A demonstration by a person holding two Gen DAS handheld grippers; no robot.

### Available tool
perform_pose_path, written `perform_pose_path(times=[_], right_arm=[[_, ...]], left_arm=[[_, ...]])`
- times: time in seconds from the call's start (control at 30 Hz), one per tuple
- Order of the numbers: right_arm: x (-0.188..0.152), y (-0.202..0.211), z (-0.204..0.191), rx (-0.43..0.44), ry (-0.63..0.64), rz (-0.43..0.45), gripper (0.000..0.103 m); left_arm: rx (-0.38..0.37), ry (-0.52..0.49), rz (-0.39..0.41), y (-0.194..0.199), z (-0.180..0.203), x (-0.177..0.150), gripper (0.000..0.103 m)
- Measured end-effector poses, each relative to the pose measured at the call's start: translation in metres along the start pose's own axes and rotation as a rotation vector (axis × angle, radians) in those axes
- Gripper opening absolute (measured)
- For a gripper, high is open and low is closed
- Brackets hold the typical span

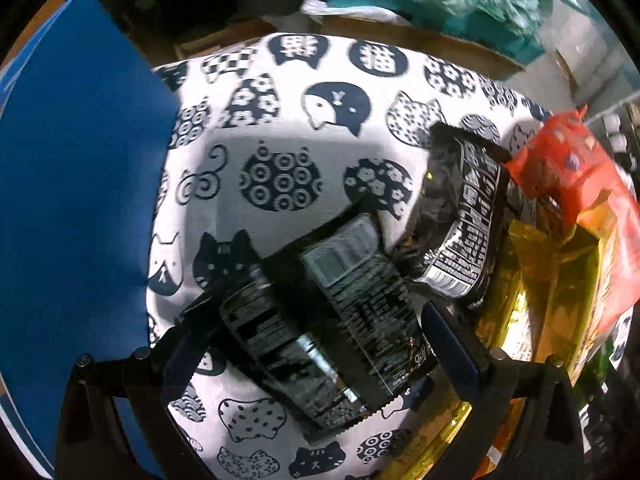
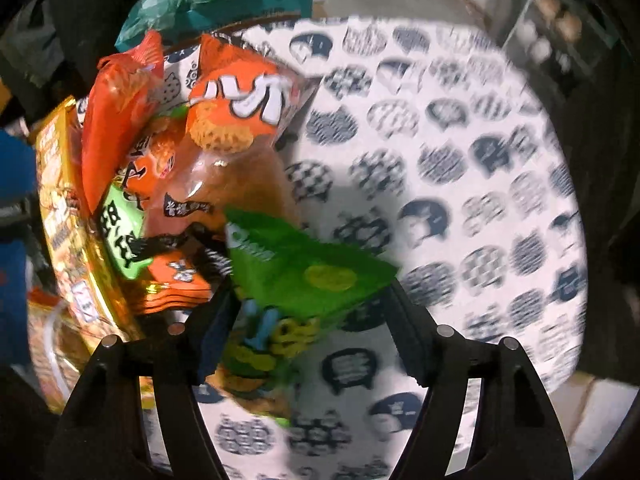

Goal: Organize snacks
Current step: 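Grasp the black snack packet with the left tool while the right tool grasps the green chip bag, then carry both packets into the cardboard box and open both tools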

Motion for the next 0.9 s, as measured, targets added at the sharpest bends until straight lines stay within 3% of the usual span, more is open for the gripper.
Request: perform_pose_path(times=[0.13,0.2,0.27,0.37,0.5,0.9], right_arm=[[-0.006,-0.014,-0.003,0.039,-0.035,-0.042,0.072],[-0.007,-0.019,-0.005,0.034,-0.016,-0.055,0.063],[-0.007,-0.021,-0.008,0.041,0.004,-0.054,0.045],[-0.005,-0.015,-0.012,0.012,0.038,-0.044,0.036],[-0.002,-0.002,-0.018,-0.006,0.074,-0.026,0.035],[-0.001,0.040,-0.029,-0.034,0.139,0.036,0.033]], left_arm=[[0.025,-0.070,0.023,0.001,0.006,-0.003,0.093],[0.031,-0.084,0.038,0.002,0.006,-0.004,0.084],[0.030,-0.080,0.052,0.006,0.004,-0.004,0.077],[0.011,-0.070,0.068,0.010,-0.005,-0.005,0.065],[-0.025,-0.072,0.076,0.013,-0.016,-0.006,0.054],[-0.061,-0.180,0.108,0.040,-0.014,-0.040,0.052]])
Point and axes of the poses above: each gripper's, at about its wrist camera, not at the fingertips, and y roughly against the way its jaws point, z to its right, x to its top, the point moved 6 cm from there along -y, roughly the way its jaws point, and after that the axes turned 10 degrees about y, right-handed, at the moved point
